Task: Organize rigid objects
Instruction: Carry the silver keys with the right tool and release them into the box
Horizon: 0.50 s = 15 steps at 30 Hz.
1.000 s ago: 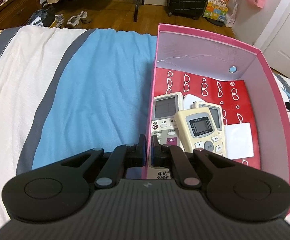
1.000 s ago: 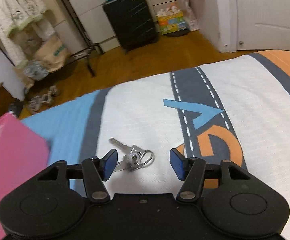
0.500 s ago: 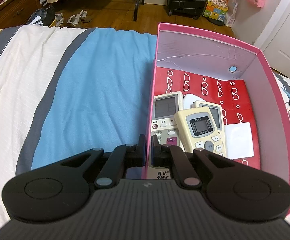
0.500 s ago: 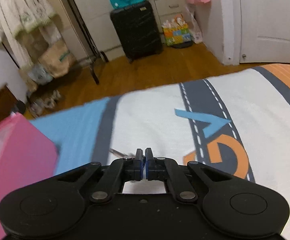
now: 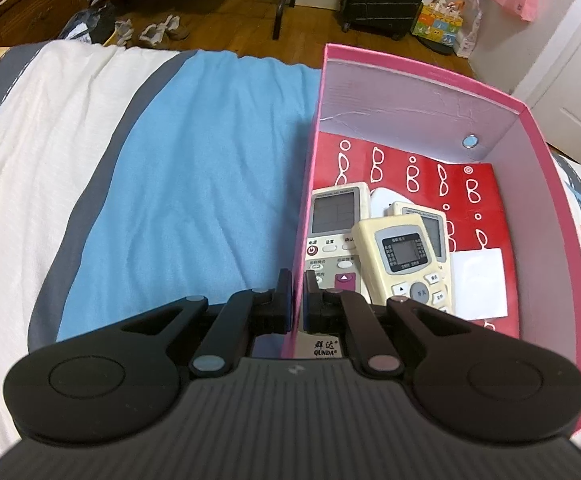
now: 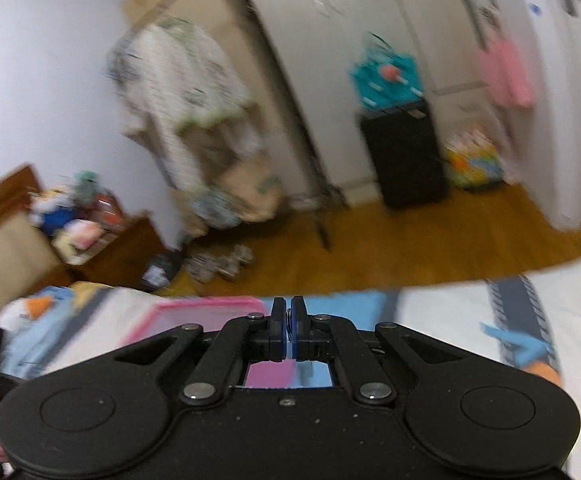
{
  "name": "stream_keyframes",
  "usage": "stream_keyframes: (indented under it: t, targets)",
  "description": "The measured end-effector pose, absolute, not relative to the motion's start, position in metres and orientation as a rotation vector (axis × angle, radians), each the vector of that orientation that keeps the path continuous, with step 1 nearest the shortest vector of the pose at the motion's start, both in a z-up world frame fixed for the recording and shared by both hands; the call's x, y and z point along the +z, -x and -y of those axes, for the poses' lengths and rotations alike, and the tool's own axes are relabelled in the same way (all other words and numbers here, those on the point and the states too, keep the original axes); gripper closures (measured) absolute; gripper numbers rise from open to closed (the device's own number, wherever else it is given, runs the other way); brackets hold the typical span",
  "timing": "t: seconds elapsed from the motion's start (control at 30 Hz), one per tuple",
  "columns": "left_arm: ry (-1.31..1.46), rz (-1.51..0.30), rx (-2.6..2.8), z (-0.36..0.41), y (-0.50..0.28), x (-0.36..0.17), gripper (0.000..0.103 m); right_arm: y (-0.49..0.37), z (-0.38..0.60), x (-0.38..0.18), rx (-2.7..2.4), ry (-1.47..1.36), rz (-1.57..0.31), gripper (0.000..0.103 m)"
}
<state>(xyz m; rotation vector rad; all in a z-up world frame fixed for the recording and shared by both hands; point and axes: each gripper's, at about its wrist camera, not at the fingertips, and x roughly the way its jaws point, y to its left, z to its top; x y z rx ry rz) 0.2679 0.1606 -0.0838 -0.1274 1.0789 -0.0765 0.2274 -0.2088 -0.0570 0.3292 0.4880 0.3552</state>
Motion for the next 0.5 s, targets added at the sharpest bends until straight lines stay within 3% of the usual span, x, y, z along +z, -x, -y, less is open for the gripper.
stream_keyframes:
  t: [0.27, 0.5]
  targets:
    - [0.118, -1.072, -0.075, -0.16, -0.265, -0.08, 0.099, -0.206, 0.156, -0.039, 0.583, -0.364, -0.436, 0.099]
    - [0.108, -1.07, -0.081, -0.158, -0.264, -0.08, 0.099, -0.204, 0.108, -0.061, 0.675, -0.386, -0.498, 0.099]
